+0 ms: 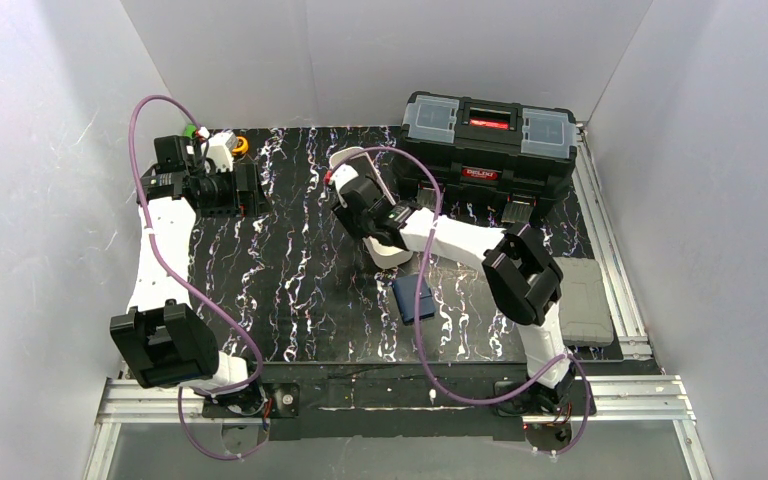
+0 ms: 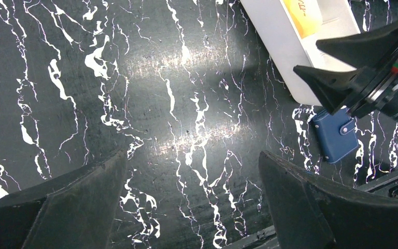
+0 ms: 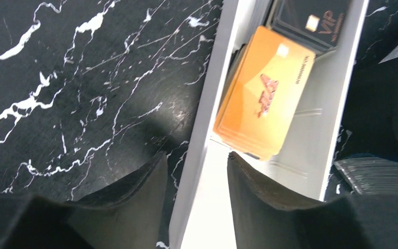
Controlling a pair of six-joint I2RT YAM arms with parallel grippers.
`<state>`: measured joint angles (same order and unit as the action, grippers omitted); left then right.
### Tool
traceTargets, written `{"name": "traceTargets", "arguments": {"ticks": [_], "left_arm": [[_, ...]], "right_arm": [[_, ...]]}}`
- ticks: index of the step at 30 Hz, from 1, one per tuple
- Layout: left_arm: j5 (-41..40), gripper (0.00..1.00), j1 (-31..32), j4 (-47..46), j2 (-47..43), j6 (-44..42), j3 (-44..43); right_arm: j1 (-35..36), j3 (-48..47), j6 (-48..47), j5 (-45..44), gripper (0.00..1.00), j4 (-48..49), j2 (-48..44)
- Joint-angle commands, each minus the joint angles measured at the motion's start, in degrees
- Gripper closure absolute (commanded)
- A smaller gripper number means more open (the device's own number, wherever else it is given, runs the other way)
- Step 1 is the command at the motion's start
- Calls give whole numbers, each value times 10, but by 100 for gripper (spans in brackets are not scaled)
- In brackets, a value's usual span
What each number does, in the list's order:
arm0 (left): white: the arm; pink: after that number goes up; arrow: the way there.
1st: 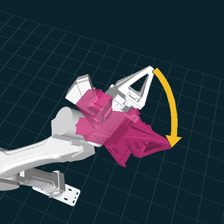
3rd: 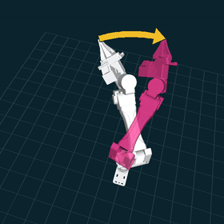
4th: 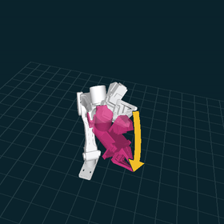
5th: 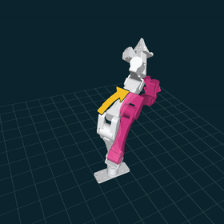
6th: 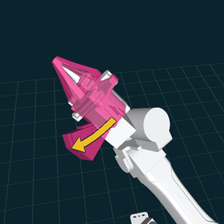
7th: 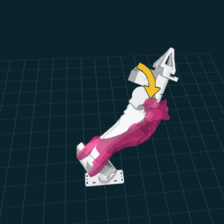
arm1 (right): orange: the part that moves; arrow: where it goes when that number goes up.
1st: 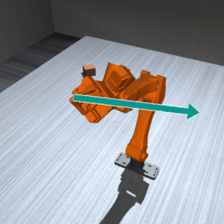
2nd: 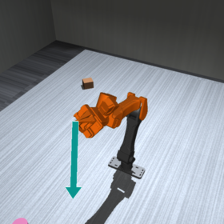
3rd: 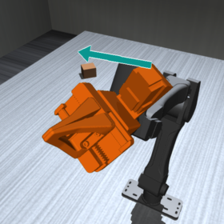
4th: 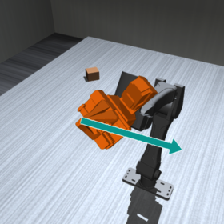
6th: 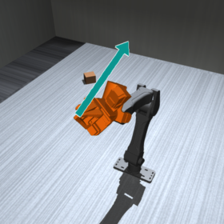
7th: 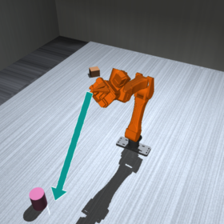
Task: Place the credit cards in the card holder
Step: Move the storage box to the center of the board.
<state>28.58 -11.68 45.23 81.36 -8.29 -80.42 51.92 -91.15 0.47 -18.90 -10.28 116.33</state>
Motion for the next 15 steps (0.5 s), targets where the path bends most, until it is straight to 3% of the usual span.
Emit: {"name": "traceTargets", "arguments": {"ticks": [1,6,11,15], "left_arm": [[-3,2,-2,4,-11,1,-15],[-5,2,-2,4,-13,2,-14],[-4,2,-2,4,-15,4,-13],[-6,2,-2,5,-19,0,-11]], "right_arm": [[13,14,11,-1,48,14,-5],[13,25,15,-4,60,18,-7],[13,51,3,-16,95,30,-21],[13,105,-22,-5,99,51,-56]]}}
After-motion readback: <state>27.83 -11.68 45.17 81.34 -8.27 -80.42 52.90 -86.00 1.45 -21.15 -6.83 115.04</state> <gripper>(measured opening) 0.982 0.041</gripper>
